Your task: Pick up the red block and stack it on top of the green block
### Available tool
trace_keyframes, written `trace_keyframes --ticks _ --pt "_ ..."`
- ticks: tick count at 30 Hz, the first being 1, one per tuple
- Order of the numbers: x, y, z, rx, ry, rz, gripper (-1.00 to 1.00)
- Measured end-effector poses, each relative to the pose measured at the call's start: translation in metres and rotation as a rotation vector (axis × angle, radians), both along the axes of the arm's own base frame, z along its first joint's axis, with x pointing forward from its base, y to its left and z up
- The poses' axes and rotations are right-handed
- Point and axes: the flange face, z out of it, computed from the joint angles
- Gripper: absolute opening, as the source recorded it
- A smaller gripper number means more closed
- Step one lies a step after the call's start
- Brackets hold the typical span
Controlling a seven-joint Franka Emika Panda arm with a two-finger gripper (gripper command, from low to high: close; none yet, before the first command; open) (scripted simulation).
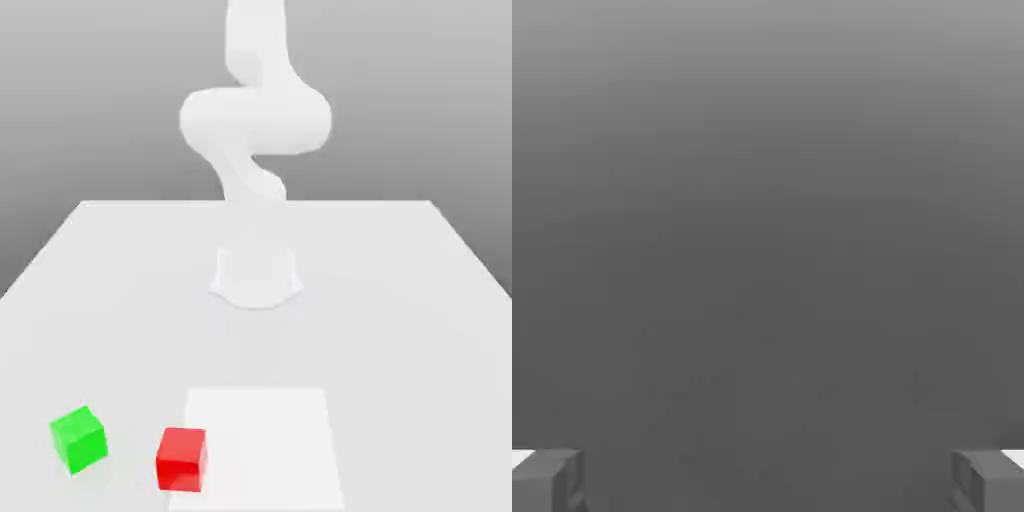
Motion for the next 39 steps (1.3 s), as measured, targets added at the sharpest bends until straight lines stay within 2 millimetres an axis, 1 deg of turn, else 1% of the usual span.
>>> trace_keyframes --ticks 3,6,9,12,15,17,20,23,25,28,29,34,35,36,37,39 --pt "0.037 -0.011 -0.054 0.010 0.094 -0.002 0.00" --pt "0.065 -0.021 -0.109 0.018 0.184 -0.005 0.00" --pt "0.085 -0.030 -0.167 0.024 0.273 -0.011 0.00" --pt "0.098 -0.040 -0.226 0.027 0.362 -0.019 0.00" --pt "0.103 -0.050 -0.286 0.029 0.451 -0.028 0.00" --pt "0.101 -0.057 -0.326 0.029 0.511 -0.037 0.00" --pt "0.093 -0.068 -0.384 0.027 0.600 -0.052 0.00" --pt "0.078 -0.076 -0.439 0.020 0.689 -0.061 0.00" --pt "0.074 -0.078 -0.469 0.017 0.716 -0.063 0.00" --pt "0.072 -0.079 -0.507 0.016 0.723 -0.063 0.00" --pt "0.072 -0.079 -0.519 0.016 0.724 -0.063 -1.00" --pt "0.072 -0.079 -0.519 0.016 0.724 -0.063 -1.00" --pt "0.071 -0.079 -0.525 0.016 0.725 -0.063 -1.00" --pt "0.071 -0.079 -0.522 0.016 0.725 -0.063 -1.00" --pt "0.072 -0.079 -0.514 0.016 0.725 -0.063 -1.00" --pt "0.072 -0.079 -0.492 0.016 0.724 -0.062 -1.00"
